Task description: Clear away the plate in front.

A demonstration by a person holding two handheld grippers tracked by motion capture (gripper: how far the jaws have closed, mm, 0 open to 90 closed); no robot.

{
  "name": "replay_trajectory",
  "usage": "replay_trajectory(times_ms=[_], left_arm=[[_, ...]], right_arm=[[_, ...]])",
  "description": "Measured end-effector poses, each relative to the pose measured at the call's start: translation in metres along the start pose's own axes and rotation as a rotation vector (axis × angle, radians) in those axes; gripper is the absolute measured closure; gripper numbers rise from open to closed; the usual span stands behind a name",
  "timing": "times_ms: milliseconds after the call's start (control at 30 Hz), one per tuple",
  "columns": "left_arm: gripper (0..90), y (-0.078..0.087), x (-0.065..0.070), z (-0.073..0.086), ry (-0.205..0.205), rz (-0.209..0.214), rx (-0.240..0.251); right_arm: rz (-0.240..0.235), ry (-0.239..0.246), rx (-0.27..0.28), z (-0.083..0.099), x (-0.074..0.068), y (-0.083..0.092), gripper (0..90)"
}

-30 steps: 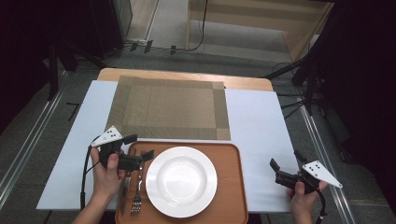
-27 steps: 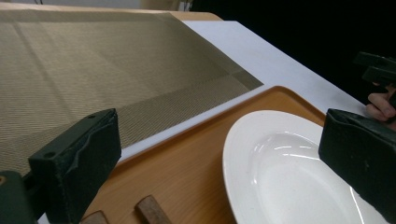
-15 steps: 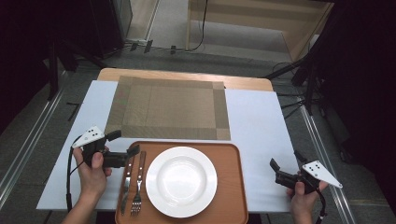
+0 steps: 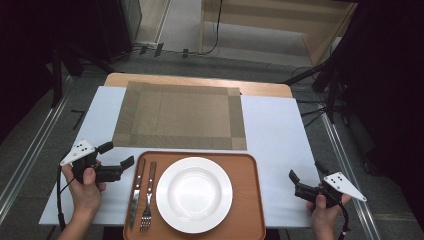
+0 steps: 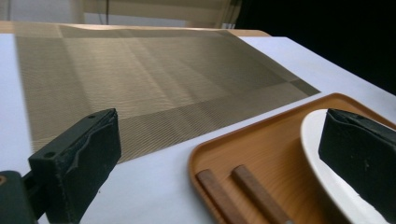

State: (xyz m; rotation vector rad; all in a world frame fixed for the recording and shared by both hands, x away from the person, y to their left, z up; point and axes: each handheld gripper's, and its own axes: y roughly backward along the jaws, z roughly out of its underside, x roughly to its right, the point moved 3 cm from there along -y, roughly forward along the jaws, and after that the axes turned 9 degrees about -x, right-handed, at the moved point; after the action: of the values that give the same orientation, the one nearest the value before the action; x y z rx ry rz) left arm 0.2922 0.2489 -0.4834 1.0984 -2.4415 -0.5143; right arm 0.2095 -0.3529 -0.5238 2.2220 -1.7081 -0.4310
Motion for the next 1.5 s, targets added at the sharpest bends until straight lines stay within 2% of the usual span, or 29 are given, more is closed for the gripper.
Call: replay_trajectory(times_ms=[200, 400, 567, 900, 1167, 1400, 1500], left_arm=[[0.0, 0.006, -0.012, 0.009, 0.010, -0.045, 0.013], [0.0, 0.011, -0.019, 0.017, -0.013, -0.097, 0.008], [0.0, 0.017, -0.023, 0.022, -0.027, -0.112, 0.001], [0.0, 0.033, -0.035, 0.032, -0.017, -0.160, 0.003], [0.0, 0.041, -0.036, 0.038, -0.046, -0.187, -0.008], [0.0, 0.050, -0.042, 0.041, -0.028, -0.206, 0.002], [0.0, 0.052, -0.043, 0.043, -0.037, -0.240, -0.007]], right_arm=[[0.001, -0.001, 0.000, 0.000, 0.000, 0.000, 0.0], [0.001, -0.001, 0.000, 0.000, 0.000, 0.000, 0.0], [0.001, -0.001, 0.000, 0.000, 0.000, 0.000, 0.0], [0.001, -0.002, -0.001, 0.000, 0.000, 0.000, 0.0], [0.001, -0.001, 0.000, 0.000, 0.000, 0.000, 0.0], [-0.002, 0.000, 0.003, 0.000, 0.000, 0.000, 0.0], [-0.005, 0.001, 0.000, 0.000, 0.000, 0.000, 0.0]])
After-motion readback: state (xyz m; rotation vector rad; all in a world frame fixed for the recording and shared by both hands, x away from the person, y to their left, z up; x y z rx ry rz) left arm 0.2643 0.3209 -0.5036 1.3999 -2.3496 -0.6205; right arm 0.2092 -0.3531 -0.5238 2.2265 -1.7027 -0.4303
